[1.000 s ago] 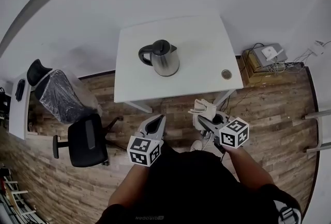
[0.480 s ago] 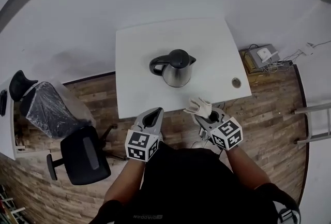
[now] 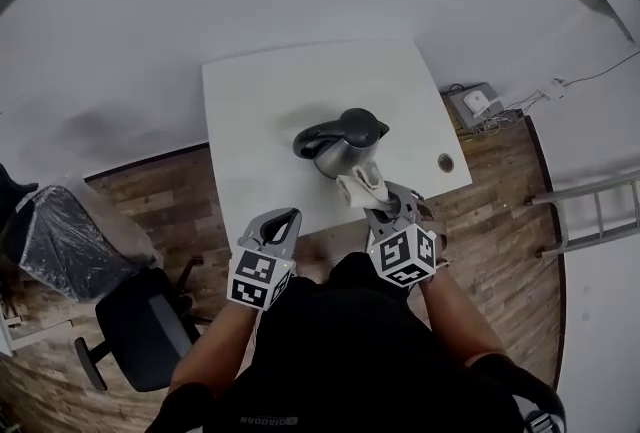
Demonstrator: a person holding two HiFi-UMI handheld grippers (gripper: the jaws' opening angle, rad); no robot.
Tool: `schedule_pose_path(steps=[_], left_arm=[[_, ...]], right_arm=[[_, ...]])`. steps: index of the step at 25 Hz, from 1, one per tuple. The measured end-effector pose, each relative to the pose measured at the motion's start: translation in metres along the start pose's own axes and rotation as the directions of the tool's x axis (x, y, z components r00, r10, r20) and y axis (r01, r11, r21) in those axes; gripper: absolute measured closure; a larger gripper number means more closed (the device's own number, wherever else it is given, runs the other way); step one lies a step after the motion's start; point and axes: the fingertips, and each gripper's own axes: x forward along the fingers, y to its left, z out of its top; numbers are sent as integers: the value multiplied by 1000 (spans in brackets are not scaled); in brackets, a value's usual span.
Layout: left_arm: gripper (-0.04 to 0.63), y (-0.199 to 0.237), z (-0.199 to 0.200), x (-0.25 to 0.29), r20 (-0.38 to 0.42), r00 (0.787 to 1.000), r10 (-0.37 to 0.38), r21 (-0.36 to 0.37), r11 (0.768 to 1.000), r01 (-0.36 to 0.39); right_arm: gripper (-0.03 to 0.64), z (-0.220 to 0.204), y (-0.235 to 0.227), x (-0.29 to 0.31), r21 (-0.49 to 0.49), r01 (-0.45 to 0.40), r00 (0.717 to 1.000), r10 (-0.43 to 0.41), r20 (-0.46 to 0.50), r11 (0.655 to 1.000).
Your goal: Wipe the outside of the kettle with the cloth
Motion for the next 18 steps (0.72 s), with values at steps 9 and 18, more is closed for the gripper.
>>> schedule_pose_path(steps=[9, 18], left_arm=[[588, 13, -6, -5, 35, 998, 43, -78, 996, -40], [588, 35, -21, -8, 28, 994, 105, -140, 985, -100]], right_arm=[[520, 30, -34, 29, -136, 18, 1000, -21, -23, 990], [520, 23, 5, 71, -205, -126, 991, 112, -77, 971]])
